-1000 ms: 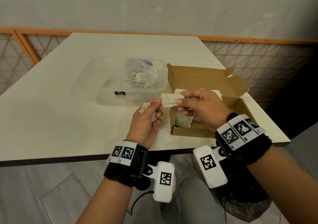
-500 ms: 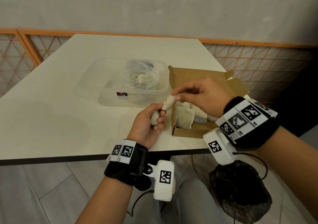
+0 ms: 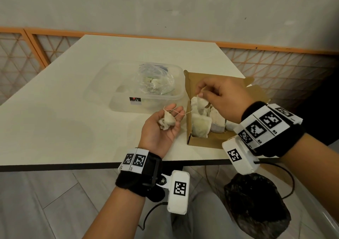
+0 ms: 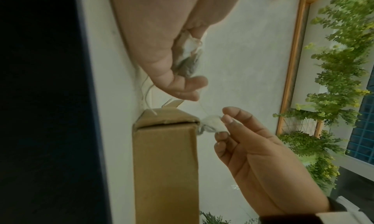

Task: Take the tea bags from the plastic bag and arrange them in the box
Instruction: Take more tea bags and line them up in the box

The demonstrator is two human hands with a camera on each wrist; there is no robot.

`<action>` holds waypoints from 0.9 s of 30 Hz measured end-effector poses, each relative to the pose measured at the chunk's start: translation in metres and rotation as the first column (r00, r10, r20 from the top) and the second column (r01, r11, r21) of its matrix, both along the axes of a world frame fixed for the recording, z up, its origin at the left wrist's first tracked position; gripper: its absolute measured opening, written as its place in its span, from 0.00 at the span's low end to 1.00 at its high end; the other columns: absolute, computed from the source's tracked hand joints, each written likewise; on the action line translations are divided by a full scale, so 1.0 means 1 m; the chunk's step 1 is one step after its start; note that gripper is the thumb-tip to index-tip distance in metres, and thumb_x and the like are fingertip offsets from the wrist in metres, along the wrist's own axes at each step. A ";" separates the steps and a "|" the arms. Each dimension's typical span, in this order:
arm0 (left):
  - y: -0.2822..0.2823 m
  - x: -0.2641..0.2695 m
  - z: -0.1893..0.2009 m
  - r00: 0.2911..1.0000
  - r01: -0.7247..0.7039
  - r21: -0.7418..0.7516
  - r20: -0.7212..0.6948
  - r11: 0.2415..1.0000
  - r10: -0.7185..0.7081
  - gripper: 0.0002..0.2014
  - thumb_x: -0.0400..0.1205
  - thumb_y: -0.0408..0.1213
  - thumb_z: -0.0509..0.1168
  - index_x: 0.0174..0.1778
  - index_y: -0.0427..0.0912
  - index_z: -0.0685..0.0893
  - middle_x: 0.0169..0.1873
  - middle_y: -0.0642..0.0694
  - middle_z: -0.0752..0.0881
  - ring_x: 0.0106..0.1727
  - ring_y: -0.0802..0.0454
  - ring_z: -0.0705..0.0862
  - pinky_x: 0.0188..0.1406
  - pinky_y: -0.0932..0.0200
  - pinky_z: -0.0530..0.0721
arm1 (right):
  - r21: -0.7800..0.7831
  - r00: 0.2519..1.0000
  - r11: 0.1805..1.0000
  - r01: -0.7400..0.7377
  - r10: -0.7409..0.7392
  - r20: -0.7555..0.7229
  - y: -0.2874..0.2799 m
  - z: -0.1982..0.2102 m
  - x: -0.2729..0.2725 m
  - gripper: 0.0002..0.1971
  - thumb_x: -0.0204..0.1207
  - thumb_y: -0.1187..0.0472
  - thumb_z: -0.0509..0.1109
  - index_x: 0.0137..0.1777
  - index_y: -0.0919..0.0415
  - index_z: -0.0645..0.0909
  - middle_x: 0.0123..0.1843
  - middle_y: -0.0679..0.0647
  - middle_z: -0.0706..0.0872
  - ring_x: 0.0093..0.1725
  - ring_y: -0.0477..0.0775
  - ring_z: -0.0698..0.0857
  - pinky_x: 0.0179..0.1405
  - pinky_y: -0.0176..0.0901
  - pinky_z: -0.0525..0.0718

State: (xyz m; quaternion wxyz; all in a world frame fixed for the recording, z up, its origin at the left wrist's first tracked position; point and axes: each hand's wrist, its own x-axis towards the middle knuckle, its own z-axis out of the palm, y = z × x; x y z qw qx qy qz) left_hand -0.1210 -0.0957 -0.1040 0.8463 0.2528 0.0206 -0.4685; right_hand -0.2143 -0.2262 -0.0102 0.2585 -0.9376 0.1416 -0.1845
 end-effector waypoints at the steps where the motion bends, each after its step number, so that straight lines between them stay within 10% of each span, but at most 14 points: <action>1: 0.000 0.000 0.000 1.000 -0.008 -0.019 -0.008 1.000 0.007 0.14 0.86 0.35 0.53 0.53 0.33 0.83 0.45 0.37 0.90 0.40 0.45 0.91 0.31 0.63 0.88 | -0.017 0.999 1.000 -0.003 0.002 -0.039 0.002 -0.001 0.001 0.09 0.79 0.67 0.64 0.45 0.55 0.84 0.29 0.42 0.78 0.27 0.33 0.77 0.28 0.20 0.70; 7: 0.000 -0.002 0.000 0.999 0.005 -0.091 0.038 0.996 -0.002 0.15 0.86 0.35 0.51 0.61 0.32 0.79 0.48 0.37 0.88 0.43 0.47 0.91 0.50 0.55 0.87 | -0.113 0.978 0.989 -0.100 0.077 -0.194 0.032 -0.013 0.012 0.09 0.79 0.58 0.66 0.50 0.61 0.86 0.36 0.36 0.77 0.34 0.35 0.76 0.33 0.24 0.68; 13: 0.002 -0.006 0.001 0.990 0.040 -0.069 0.136 0.997 -0.031 0.15 0.87 0.38 0.51 0.56 0.35 0.81 0.45 0.40 0.87 0.44 0.50 0.87 0.39 0.60 0.88 | -0.156 0.962 0.981 -0.119 0.075 -0.262 0.043 -0.021 0.020 0.08 0.75 0.57 0.69 0.52 0.57 0.86 0.31 0.39 0.74 0.31 0.36 0.72 0.30 0.21 0.68; 18: 0.000 -0.005 0.000 0.987 0.049 -0.056 0.157 0.997 -0.039 0.15 0.87 0.38 0.51 0.57 0.36 0.81 0.50 0.39 0.87 0.49 0.48 0.87 0.48 0.54 0.88 | 0.226 0.982 0.973 0.046 -0.002 -0.188 0.022 -0.022 0.013 0.09 0.76 0.59 0.69 0.46 0.62 0.90 0.45 0.61 0.90 0.41 0.57 0.85 0.48 0.48 0.82; 22: -0.003 -0.003 -0.005 0.978 -0.006 0.029 0.209 1.000 0.000 0.15 0.89 0.39 0.51 0.53 0.37 0.81 0.43 0.43 0.87 0.42 0.52 0.87 0.35 0.63 0.88 | 0.527 0.989 0.836 0.149 -0.114 -0.099 0.008 -0.029 0.011 0.06 0.74 0.62 0.72 0.37 0.54 0.88 0.41 0.51 0.89 0.39 0.46 0.83 0.42 0.39 0.81; 27: -0.004 -0.002 -0.007 0.949 -0.145 0.122 0.300 0.982 0.103 0.13 0.89 0.39 0.51 0.55 0.41 0.81 0.32 0.50 0.76 0.30 0.58 0.73 0.23 0.69 0.73 | 0.685 0.990 0.721 0.107 -0.138 -0.010 0.003 -0.030 0.007 0.06 0.76 0.63 0.69 0.44 0.64 0.87 0.45 0.61 0.88 0.39 0.49 0.81 0.33 0.33 0.79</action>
